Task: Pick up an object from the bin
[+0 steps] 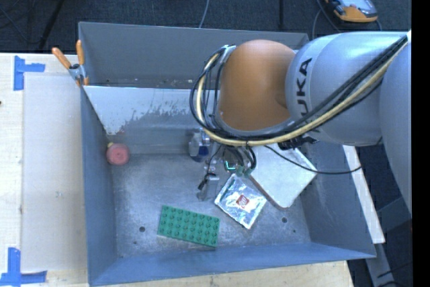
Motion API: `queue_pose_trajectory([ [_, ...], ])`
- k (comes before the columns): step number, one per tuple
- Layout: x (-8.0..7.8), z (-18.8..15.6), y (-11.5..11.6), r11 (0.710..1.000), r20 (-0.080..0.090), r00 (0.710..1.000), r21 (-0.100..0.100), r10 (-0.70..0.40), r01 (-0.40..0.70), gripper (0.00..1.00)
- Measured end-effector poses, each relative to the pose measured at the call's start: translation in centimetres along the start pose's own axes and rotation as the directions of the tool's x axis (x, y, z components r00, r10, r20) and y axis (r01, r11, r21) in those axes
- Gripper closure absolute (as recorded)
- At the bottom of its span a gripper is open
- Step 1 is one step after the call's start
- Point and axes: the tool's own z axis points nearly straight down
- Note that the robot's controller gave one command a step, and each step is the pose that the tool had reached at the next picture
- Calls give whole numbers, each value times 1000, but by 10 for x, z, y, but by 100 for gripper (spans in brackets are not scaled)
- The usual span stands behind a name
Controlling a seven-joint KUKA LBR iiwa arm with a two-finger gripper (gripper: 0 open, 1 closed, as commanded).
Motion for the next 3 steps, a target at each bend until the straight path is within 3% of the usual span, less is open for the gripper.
queue_pose_trajectory([
  [1, 44, 107, 4, 991, 1, 991, 1, -132, 132, 0],
  [2, 77, 103, 51, 962, 12, 962, 1, -273, 273, 0],
  [3, 71, 99, 50, 965, 31, 964, 2, -264, 264, 100],
])
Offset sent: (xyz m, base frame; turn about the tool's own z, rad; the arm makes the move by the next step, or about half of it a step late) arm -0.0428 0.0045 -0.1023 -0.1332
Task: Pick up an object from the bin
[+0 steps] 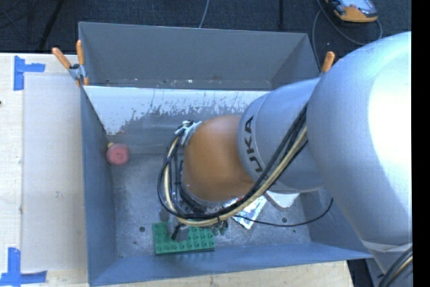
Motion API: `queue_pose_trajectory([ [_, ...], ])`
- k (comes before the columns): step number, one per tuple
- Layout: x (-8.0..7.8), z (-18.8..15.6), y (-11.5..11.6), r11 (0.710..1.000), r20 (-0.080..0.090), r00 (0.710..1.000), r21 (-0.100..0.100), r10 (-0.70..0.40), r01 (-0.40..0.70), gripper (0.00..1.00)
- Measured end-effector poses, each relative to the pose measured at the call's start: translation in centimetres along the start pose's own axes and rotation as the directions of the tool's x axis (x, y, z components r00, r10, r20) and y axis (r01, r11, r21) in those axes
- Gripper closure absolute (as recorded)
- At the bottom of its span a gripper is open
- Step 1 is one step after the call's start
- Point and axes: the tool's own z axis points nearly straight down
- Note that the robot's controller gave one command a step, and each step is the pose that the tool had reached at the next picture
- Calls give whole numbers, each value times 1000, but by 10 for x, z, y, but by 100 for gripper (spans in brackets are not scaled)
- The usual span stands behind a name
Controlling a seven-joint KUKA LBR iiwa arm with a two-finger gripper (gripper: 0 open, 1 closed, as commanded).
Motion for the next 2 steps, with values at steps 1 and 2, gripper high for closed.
queue_pose_trajectory([
  [1, 11, -140, -2, 1000, -15, 1000, 0, -3, 3, 100],
  [2, 12, -136, -2, 1000, -23, 1000, 0, -1, 1, 0],
])
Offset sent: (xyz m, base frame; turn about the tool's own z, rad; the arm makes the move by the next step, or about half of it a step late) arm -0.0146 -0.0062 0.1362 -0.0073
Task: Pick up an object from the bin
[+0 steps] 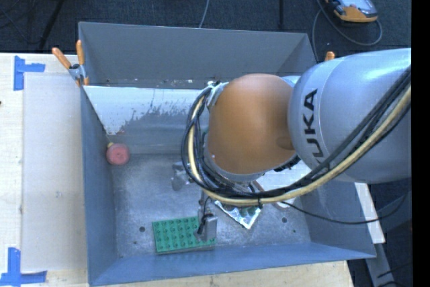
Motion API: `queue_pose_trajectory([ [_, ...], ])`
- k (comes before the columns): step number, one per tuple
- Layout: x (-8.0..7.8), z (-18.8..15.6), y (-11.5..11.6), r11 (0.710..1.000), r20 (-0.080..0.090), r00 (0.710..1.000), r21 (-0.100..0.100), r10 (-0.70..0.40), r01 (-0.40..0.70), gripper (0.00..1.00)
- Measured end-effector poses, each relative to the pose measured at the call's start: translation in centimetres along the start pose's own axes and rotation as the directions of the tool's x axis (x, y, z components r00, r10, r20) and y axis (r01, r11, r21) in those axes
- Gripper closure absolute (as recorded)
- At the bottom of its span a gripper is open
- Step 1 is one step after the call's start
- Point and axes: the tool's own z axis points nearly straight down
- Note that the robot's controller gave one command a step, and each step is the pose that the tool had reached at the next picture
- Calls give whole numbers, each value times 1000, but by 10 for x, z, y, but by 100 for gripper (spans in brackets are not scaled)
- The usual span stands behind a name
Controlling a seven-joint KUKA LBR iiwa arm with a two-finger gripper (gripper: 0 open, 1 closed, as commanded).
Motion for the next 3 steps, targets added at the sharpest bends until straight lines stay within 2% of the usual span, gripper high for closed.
queue_pose_trajectory([
  [1, -3, 129, 2, 983, -1, 983, 1, -184, 184, 0],
  [2, -3, 126, 2, 984, -1, 984, 0, -181, 181, 100],
  [3, -4, 126, 2, 984, 2, 984, 0, -179, 179, 0],
])
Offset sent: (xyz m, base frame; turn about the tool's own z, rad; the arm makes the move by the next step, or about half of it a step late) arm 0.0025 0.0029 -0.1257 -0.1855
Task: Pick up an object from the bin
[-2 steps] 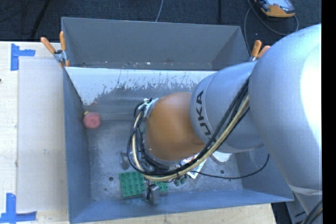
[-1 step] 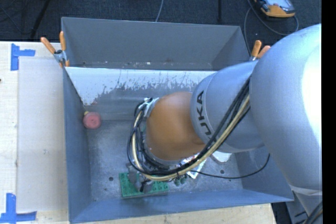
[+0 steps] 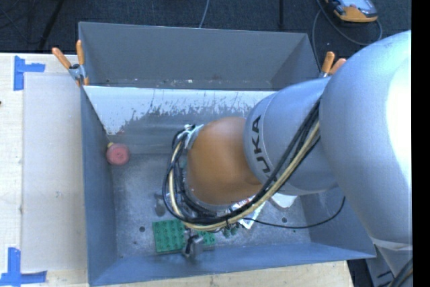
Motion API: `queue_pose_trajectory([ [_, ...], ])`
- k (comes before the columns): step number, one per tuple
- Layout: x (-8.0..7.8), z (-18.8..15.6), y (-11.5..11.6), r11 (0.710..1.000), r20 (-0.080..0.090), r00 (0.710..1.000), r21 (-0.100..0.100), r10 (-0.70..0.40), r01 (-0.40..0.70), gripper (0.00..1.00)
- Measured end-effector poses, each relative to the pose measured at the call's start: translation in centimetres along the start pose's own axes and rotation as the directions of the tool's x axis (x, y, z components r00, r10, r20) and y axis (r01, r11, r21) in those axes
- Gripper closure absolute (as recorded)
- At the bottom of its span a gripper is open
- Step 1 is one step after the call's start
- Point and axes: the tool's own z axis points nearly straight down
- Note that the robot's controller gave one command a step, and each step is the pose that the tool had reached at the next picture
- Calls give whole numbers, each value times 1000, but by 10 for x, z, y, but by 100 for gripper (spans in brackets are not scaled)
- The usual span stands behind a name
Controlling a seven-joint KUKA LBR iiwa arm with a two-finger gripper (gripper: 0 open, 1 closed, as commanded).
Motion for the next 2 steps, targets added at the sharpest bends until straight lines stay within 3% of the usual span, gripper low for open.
queue_pose_trajectory([
  [1, 1, 1, 0, 1000, -3, 1000, -1, 1, -1, 100],
  [2, 0, 0, 0, 1000, 2, 1000, 0, 2, -2, 0],
])
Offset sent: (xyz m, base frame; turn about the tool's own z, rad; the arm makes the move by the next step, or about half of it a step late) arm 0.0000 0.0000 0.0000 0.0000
